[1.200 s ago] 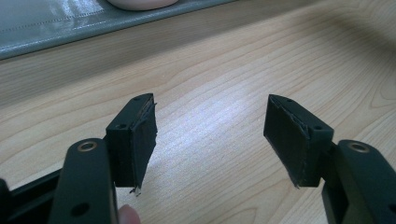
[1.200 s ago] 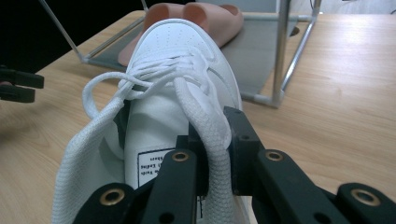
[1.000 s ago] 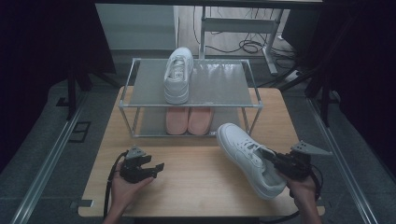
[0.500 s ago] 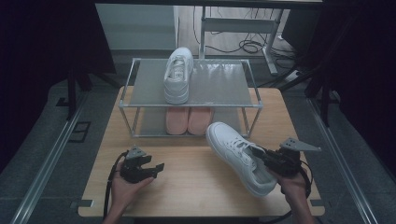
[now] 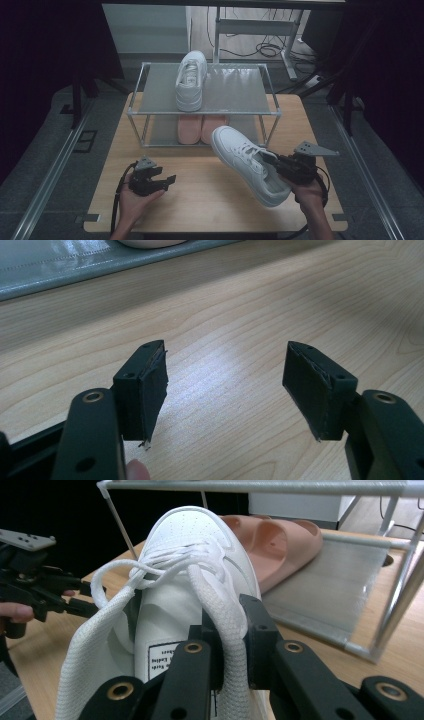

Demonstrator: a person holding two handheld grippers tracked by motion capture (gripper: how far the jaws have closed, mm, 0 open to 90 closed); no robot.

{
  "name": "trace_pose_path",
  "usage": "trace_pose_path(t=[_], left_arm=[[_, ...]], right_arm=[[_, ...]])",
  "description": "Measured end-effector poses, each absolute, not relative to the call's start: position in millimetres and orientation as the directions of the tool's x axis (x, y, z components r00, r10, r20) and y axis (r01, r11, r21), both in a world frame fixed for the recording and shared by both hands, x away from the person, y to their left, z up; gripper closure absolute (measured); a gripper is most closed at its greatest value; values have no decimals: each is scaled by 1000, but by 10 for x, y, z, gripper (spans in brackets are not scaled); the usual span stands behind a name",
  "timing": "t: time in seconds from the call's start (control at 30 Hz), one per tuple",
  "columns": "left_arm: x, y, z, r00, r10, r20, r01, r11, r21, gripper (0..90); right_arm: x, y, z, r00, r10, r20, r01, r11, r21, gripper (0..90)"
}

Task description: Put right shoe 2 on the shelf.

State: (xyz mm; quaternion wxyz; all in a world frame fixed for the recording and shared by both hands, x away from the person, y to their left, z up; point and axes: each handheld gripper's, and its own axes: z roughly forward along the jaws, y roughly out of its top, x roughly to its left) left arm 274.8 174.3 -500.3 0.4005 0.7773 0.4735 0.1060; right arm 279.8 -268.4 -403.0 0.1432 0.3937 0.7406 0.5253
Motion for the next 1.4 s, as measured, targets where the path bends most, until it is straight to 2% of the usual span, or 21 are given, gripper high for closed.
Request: trace_pose_path(t=[0.7, 1.4], left_arm=[[2751, 1752, -5002, 532, 818, -217, 652, -232, 722, 345], [2758, 1762, -5004, 533, 817, -219, 652, -232, 722, 344]], right_arm=[[2998, -2526, -3524, -661, 722, 203, 385, 94, 918, 827], [3374, -2458, -3128, -598, 771, 220, 370, 22, 929, 826]])
